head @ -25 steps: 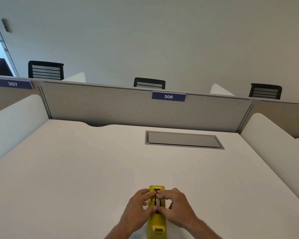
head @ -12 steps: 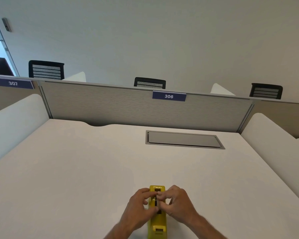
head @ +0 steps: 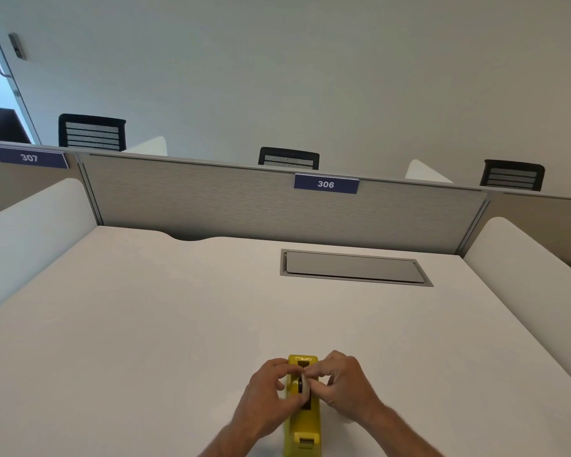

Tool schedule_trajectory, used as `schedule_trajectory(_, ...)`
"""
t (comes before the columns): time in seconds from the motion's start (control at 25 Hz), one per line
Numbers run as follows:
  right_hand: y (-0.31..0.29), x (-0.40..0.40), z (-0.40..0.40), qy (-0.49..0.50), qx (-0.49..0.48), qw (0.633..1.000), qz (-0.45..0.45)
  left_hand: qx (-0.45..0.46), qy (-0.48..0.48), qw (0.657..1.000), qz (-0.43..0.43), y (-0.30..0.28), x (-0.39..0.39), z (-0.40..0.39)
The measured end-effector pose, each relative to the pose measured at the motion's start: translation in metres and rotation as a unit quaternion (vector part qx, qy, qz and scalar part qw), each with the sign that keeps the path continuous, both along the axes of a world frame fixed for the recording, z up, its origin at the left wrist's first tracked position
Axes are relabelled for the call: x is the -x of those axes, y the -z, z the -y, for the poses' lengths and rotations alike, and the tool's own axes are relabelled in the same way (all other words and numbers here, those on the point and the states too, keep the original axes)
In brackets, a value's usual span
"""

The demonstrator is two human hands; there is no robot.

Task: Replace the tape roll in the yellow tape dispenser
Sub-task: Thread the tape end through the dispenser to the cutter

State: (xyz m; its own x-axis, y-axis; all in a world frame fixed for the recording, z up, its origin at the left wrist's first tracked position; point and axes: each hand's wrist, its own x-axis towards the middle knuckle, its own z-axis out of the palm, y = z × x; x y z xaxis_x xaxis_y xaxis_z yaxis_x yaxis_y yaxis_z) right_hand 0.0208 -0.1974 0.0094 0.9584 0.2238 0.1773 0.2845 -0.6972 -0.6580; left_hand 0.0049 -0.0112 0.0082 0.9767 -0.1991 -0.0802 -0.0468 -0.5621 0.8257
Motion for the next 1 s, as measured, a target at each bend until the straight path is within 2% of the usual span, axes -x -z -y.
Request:
schedule_trajectory(0.28, -0.003, 0.0032, 0.0014, -0.062, 0.087, 0.994, 0.022, -0.013, 0.014, 1.0, -0.001, 0.0003, -0.0016, -0.0004)
schedule_trajectory(0.76, -0.0012, -0.0033, 0.0003, -0.047, 0.064, 0.996, 0.035, -0.049, 0.006, 0.999, 0.022, 0.0006, -0.0011, 0.0036)
schedule_trajectory(1.0, 0.0018, -0.0058, 0.0042, -0.04, 0.06, 0.997, 0.025, -0.035, 0.004, 0.999, 0.034, 0.0034, -0.0017, 0.0039)
